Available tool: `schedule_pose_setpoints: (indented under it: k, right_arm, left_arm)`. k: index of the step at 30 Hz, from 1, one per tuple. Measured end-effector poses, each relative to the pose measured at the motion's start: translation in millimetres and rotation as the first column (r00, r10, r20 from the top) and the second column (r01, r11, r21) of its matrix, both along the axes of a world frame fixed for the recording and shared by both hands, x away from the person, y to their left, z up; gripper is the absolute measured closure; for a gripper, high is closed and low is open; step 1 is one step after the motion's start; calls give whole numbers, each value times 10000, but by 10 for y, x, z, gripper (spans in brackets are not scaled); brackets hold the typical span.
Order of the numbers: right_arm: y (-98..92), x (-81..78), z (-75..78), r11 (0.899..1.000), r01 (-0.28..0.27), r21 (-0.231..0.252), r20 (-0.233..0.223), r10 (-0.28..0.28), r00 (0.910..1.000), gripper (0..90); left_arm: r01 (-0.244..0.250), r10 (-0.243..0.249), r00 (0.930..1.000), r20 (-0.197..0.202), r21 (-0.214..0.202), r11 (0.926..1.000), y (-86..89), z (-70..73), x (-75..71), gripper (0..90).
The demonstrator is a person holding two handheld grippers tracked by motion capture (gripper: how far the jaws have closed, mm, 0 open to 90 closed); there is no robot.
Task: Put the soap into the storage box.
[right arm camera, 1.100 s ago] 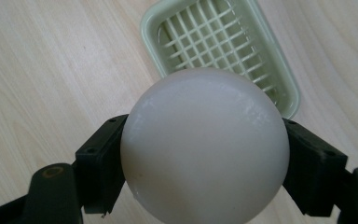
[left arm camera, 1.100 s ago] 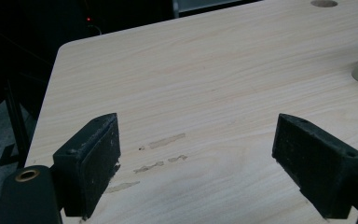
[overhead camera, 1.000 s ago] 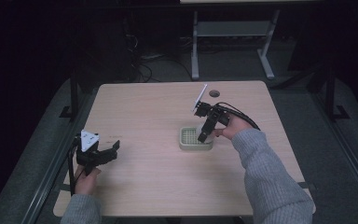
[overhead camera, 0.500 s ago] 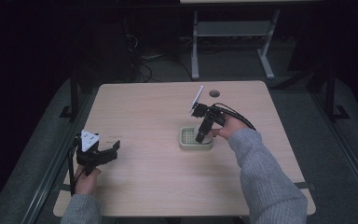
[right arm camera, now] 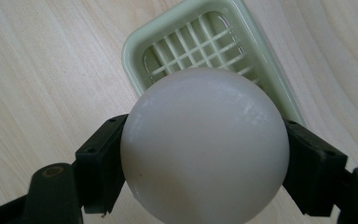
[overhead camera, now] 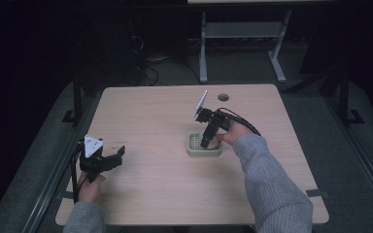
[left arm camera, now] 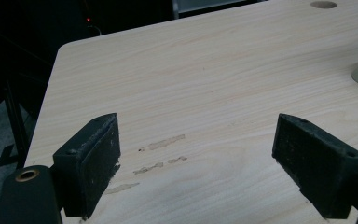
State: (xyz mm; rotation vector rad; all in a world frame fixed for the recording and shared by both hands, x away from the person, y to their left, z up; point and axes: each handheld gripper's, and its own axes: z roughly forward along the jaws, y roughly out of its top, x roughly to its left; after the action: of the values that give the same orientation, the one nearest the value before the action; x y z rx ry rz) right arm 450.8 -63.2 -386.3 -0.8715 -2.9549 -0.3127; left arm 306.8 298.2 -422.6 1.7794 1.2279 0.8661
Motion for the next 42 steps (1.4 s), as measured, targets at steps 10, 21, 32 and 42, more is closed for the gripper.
schedule_pose_setpoints:
  k: [10, 21, 32, 42]
  right_arm:
    - [75, 59, -99, 9998, 174, -120, -93, -175, 9998, 236]
    - [128, 93, -162, 9992, 299, -263, 59, -297, 9995, 236]
    - [164, 109, -212, 9985, 245, -491, 162, -238, 9996, 236]
    - [183, 106, -235, 9975, 312, -635, 188, -301, 9994, 236]
  left_arm:
    - [7, -7, 10000, 4, -3, 10000, -3, -1, 0, 149]
    - [-2, 2, 10000, 15, -23, 10000, -5, 2, 0, 148]
    - [39, -39, 10000, 7, -31, 10000, -12, 0, 2, 148]
    - [44, -44, 10000, 2, -29, 10000, -12, 0, 3, 148]
